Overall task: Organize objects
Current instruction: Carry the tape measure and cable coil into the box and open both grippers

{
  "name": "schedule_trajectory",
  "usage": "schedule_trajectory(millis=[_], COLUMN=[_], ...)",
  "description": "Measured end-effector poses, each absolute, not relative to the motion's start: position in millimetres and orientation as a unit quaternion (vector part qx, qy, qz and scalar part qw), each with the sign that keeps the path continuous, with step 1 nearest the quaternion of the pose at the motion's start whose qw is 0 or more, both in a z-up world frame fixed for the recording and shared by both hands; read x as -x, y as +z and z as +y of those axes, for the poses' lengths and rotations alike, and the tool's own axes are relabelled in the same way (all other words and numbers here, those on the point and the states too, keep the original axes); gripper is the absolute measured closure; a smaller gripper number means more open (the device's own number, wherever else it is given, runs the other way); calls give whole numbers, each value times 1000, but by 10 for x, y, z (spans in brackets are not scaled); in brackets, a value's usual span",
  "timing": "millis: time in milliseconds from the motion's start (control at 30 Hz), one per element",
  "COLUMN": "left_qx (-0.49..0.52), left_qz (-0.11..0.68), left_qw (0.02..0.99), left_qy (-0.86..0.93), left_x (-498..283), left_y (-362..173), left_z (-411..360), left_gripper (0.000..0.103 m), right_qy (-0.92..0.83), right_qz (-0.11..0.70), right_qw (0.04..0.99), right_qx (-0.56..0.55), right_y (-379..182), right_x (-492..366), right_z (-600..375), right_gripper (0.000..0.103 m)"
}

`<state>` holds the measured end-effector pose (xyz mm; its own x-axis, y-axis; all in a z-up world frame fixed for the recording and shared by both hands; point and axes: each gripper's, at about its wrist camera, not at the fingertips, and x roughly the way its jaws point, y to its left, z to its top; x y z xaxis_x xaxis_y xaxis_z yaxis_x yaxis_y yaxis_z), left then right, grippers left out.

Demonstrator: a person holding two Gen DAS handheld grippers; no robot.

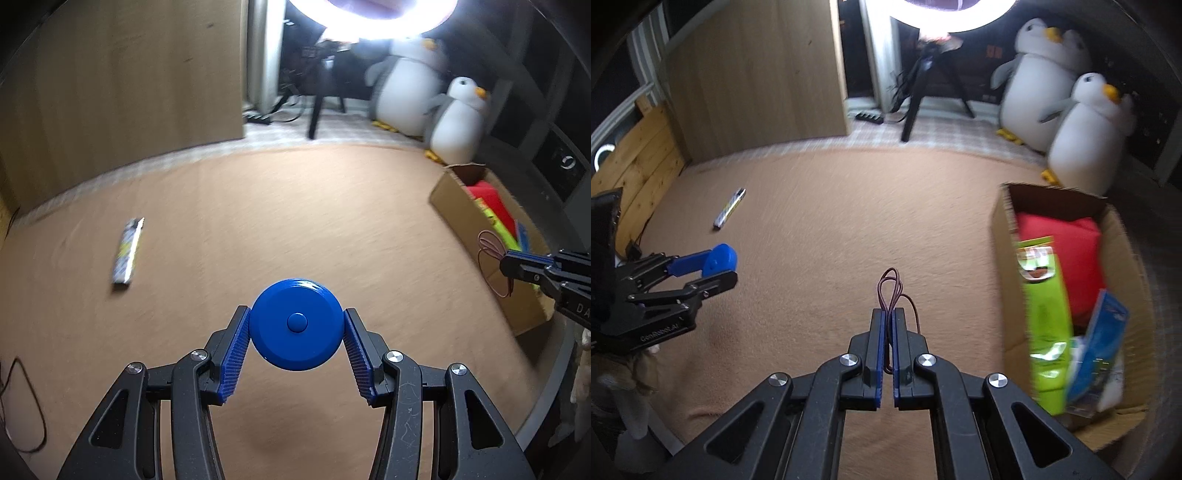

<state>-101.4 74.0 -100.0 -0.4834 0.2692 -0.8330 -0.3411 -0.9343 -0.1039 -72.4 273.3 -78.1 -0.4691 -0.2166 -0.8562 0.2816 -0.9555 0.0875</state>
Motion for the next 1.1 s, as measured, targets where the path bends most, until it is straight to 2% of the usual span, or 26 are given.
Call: schedule_trajectory(millis=[333,733,1100], left_qx=[453,441,441], left_qz=[64,97,113], left_qw=[242,307,322], left_qy=[855,838,830], left_x=[1146,1224,1263], left_y=[-771,-688,-722], left_z=[1717,3050,3727], left_gripper=[49,49,49], right_qy=[-878,-879,-876], right_qz=[10,-15,-26], right_qw=[92,35,36], right_qx=[-470,-476,-480], right_y=[-519,-595,-660], right_x=[644,589,591], right_z=[3492,4352,4629], right_gripper=[100,100,100])
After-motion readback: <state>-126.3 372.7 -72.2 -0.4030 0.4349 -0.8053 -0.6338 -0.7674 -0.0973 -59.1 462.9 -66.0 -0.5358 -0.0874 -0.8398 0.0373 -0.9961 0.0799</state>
